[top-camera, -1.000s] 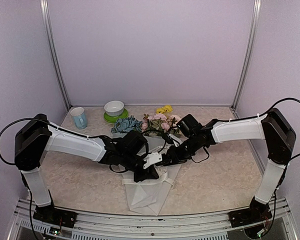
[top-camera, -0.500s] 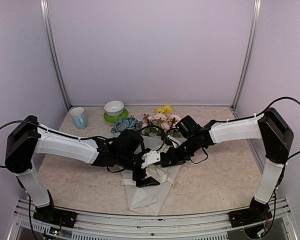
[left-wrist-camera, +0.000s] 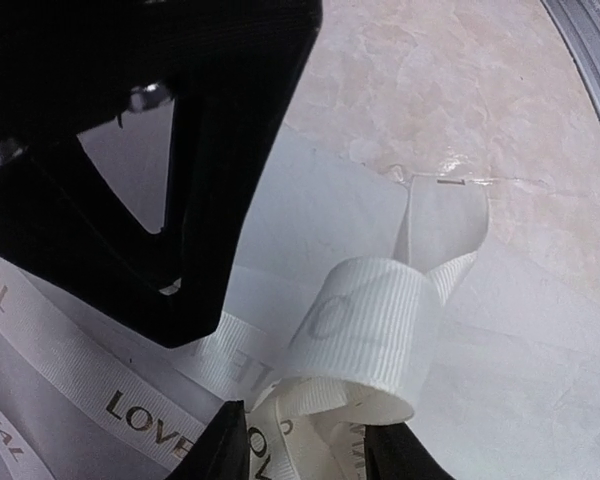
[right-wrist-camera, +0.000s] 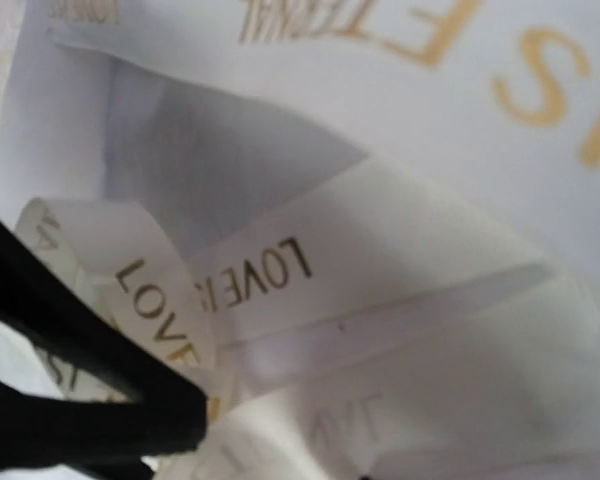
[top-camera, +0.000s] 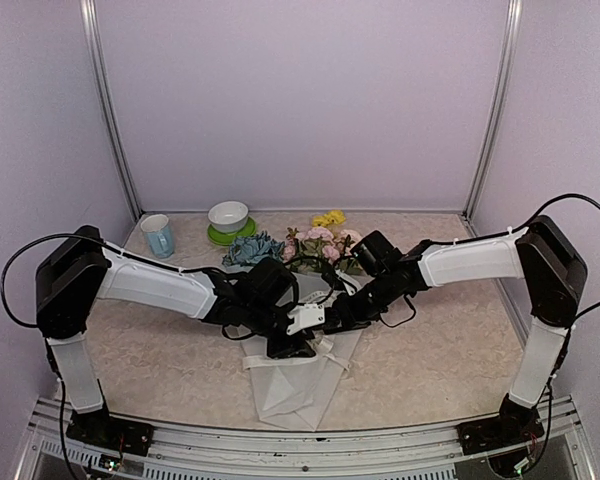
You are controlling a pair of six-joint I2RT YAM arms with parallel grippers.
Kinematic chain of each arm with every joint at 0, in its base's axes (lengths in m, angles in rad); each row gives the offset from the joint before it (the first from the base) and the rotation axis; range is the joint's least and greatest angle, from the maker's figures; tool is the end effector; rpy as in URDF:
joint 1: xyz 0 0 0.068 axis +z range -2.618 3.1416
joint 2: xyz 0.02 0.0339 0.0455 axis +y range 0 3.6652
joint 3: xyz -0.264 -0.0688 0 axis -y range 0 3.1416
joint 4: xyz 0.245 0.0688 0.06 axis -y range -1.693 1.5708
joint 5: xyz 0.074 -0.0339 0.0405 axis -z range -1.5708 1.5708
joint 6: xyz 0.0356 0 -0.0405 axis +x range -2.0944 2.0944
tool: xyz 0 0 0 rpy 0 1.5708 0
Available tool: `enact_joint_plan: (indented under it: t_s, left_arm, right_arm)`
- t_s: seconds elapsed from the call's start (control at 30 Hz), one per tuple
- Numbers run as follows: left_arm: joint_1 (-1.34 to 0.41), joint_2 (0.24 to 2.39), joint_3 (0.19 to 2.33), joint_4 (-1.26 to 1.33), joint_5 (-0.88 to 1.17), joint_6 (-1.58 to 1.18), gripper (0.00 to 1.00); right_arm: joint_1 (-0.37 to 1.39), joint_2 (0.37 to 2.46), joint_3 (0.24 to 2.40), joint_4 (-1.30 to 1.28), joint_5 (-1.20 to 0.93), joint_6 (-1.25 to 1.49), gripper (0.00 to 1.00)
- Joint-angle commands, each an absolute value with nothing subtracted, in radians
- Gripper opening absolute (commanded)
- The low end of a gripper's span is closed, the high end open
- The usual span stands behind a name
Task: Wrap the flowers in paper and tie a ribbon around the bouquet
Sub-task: Cross the ribbon over the folded bouquet.
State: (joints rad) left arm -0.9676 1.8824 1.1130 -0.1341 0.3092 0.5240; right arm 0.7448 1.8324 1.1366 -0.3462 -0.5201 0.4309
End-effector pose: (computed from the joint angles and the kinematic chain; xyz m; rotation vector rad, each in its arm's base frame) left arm 0.2097 -0.3236 0.1527 1.7946 1.7437 -0.5704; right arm 0.2584 0.2622 0.1670 -0.6374 2.7365 1.0413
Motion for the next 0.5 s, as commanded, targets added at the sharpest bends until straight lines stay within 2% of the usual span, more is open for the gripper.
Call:
enact_joint_plan:
  t_s: [0.0, 0.07, 0.13, 0.47]
  left_arm:
    - [-0.981, 1.87, 1.114, -0.129, 0.321, 0.5, 0.34]
    - [-0.98, 1.851, 1.091, -0.09, 0.318, 0.48, 0.12]
    - [-0.974, 1.84, 1.084, -0.08, 0.315, 0.462, 0.0]
    - [-0.957, 1.661, 1.052, -0.101, 0.288, 0.433, 0.0]
  right_arm:
    - [0.742, 1.832, 1.146, -0.328, -0.536, 0.433, 0.24]
    - [0.744, 1.838, 1.145, -0.318, -0.547, 0.434, 0.24]
    - [0.748, 1.849, 1.151, -0.315, -0.554, 0.432, 0.24]
    - [0.754, 1.918, 1.217, -0.281, -0.617, 0.382, 0.22]
